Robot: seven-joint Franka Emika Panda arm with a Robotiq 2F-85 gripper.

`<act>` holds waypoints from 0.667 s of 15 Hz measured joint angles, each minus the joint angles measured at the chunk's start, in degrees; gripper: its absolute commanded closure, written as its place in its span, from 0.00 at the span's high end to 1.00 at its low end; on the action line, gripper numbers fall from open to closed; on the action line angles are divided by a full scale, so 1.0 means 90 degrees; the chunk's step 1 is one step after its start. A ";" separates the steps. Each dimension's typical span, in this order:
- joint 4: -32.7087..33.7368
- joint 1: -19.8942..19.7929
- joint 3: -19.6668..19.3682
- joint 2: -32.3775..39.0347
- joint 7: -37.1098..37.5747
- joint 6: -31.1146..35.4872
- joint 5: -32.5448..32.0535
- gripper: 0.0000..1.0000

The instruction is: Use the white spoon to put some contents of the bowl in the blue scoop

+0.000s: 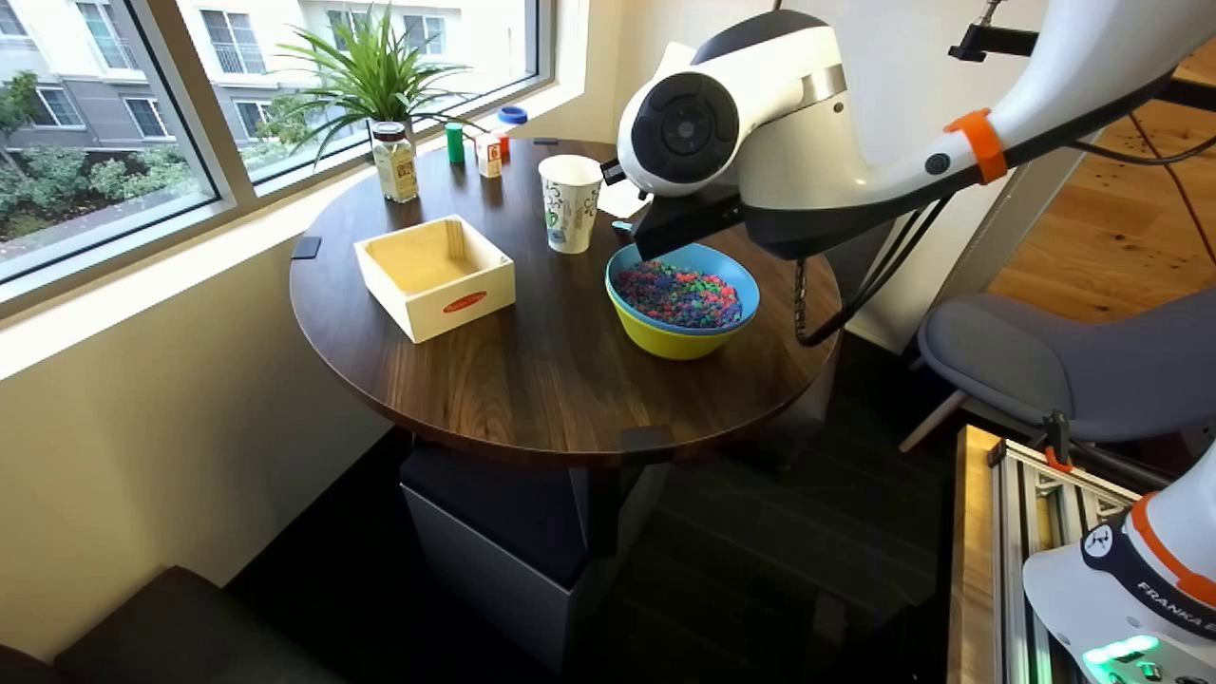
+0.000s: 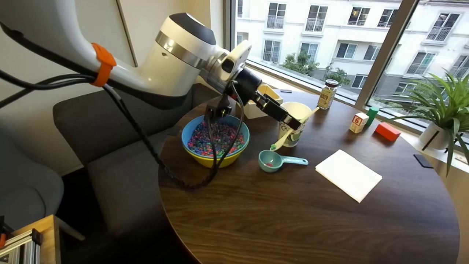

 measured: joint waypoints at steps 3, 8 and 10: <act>-0.0011 0.0013 0.0030 -0.0001 0.0002 -0.0172 -0.0088 0.03; -0.0065 0.0034 0.0108 -0.0001 0.0047 -0.0426 -0.0283 0.03; -0.0103 0.0034 0.0129 -0.0001 0.0102 -0.0470 -0.0393 0.03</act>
